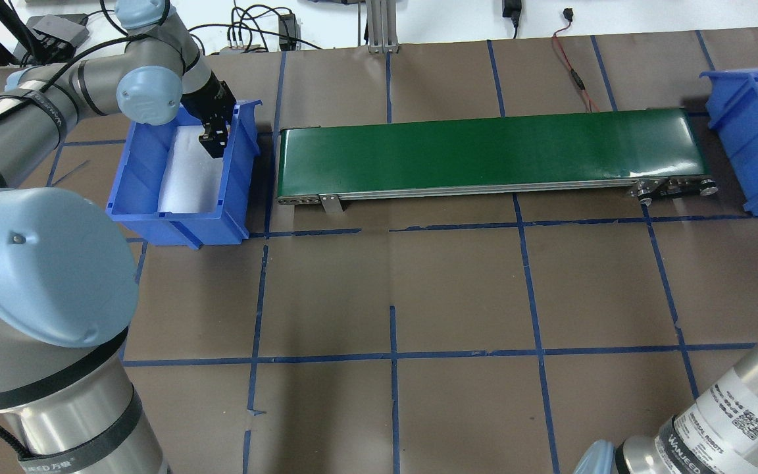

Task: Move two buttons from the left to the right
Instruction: 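Carry the red button into the far bin while left grasps yellow button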

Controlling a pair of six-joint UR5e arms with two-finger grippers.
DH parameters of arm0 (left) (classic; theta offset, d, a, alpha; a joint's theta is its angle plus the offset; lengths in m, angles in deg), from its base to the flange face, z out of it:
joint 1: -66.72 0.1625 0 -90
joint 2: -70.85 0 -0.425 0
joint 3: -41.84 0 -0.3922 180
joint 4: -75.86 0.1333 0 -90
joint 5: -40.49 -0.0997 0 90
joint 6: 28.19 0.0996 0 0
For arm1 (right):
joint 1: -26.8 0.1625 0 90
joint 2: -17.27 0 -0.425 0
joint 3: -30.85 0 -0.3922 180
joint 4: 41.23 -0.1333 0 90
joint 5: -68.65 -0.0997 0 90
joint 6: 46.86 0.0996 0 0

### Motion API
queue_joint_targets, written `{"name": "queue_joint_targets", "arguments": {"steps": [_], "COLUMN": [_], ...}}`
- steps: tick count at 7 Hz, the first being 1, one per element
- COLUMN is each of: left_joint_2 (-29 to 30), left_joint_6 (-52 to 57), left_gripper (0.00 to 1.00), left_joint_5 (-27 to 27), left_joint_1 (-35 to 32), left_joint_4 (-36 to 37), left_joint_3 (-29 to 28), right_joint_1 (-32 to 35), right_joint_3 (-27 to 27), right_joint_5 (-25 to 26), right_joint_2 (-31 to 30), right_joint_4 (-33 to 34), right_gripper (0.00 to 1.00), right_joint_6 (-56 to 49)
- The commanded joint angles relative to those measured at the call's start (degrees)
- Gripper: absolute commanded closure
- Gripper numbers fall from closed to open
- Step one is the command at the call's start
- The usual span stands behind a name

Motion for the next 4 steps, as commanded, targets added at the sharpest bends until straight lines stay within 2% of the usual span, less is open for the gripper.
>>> {"name": "queue_joint_targets", "arguments": {"steps": [1,2,3,4], "left_joint_2": [-0.50,-0.94,-1.64,-3.12], "left_joint_6": [1.40,2.64,3.08,4.13], "left_gripper": [0.22,0.22,0.22,0.22], "left_joint_5": [0.59,0.59,0.50,0.41], "left_joint_1": [0.51,0.87,1.65,2.44], "left_joint_4": [0.18,0.09,0.09,-0.43], "left_joint_3": [-0.18,-0.18,-0.10,-0.09], "right_joint_1": [0.03,0.03,0.03,0.03], "right_joint_3": [0.02,0.10,0.10,0.19], "right_joint_5": [0.03,-0.05,-0.05,-0.14], "right_joint_2": [0.25,0.43,0.52,0.52], "right_joint_4": [0.01,-0.08,-0.08,-0.25], "right_gripper": [0.66,0.46,0.36,0.31], "right_joint_6": [0.13,0.13,0.04,0.04]}}
